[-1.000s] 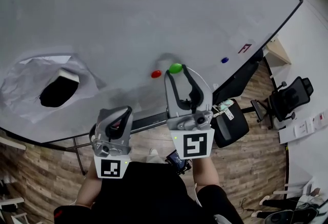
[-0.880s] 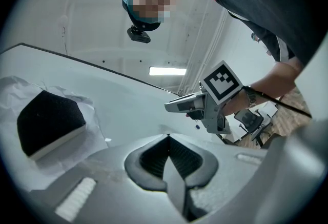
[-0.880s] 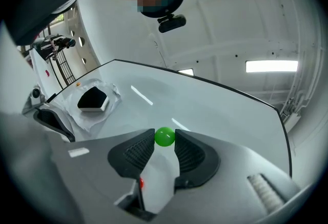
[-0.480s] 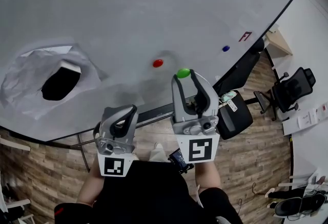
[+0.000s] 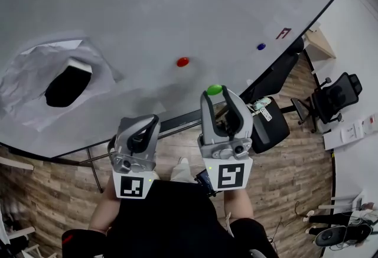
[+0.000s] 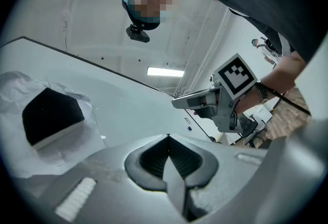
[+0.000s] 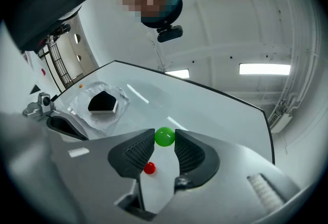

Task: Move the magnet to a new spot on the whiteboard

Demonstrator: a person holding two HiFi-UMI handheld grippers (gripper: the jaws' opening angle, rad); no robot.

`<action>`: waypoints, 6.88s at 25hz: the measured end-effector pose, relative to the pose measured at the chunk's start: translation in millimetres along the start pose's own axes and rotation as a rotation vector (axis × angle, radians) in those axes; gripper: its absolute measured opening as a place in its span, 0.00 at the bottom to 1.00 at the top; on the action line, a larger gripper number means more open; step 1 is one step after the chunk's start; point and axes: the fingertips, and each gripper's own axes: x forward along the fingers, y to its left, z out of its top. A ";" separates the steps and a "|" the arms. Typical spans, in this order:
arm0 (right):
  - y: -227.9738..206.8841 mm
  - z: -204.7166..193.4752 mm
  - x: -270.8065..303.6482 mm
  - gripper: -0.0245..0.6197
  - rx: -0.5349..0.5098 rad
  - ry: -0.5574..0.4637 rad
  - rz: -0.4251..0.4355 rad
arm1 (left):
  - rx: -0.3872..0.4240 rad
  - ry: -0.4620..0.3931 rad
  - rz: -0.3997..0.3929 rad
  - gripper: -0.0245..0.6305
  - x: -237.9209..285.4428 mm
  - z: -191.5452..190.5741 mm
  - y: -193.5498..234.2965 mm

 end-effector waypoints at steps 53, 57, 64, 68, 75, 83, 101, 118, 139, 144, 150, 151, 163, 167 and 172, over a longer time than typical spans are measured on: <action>10.8 -37.8 -60.5 0.23 0.047 0.076 -0.061 | -0.037 -0.069 -0.031 0.04 32.6 -3.1 -12.0; 9.1 -36.6 -58.7 0.23 0.040 0.071 -0.060 | -0.041 -0.070 -0.027 0.04 33.4 -3.6 -10.3; 0.1 -26.4 -51.2 0.23 0.029 0.055 -0.060 | -0.040 -0.070 -0.021 0.04 34.0 -3.2 -8.8; -7.3 -17.0 -43.2 0.23 0.023 0.029 -0.065 | -0.038 -0.069 -0.011 0.04 32.9 -3.4 -6.8; -19.1 1.0 -25.6 0.23 -0.007 -0.011 -0.060 | -0.023 -0.067 0.006 0.04 29.2 -0.8 -1.3; -29.5 17.0 -4.2 0.23 -0.041 -0.041 -0.046 | -0.004 -0.050 0.020 0.04 22.7 0.4 2.7; -45.7 7.5 45.1 0.23 -0.004 -0.032 -0.006 | 0.030 0.026 0.122 0.04 8.6 -7.5 19.8; -48.4 -4.9 90.8 0.23 0.014 -0.063 0.044 | 0.041 0.076 0.206 0.04 12.4 -19.7 25.8; -53.4 -19.4 117.5 0.23 0.021 -0.063 0.073 | 0.030 0.122 0.240 0.04 21.1 -35.7 19.7; -53.5 -23.1 120.2 0.23 0.029 -0.054 0.078 | 0.032 0.122 0.242 0.04 22.9 -38.1 20.1; -54.9 -23.6 120.4 0.23 0.051 -0.061 0.081 | 0.029 0.123 0.248 0.04 24.5 -39.4 21.3; -54.9 -24.0 120.4 0.23 0.056 -0.062 0.081 | 0.027 0.125 0.248 0.04 24.3 -40.3 21.1; -55.5 -23.5 119.7 0.24 0.074 -0.076 0.069 | 0.023 0.134 0.250 0.04 23.4 -43.0 20.1; -55.9 -21.3 118.1 0.25 0.078 -0.080 0.072 | 0.022 0.136 0.253 0.04 21.7 -42.4 21.2; -54.1 -21.7 114.0 0.30 0.078 -0.068 0.084 | 0.019 0.135 0.251 0.04 19.3 -41.1 19.8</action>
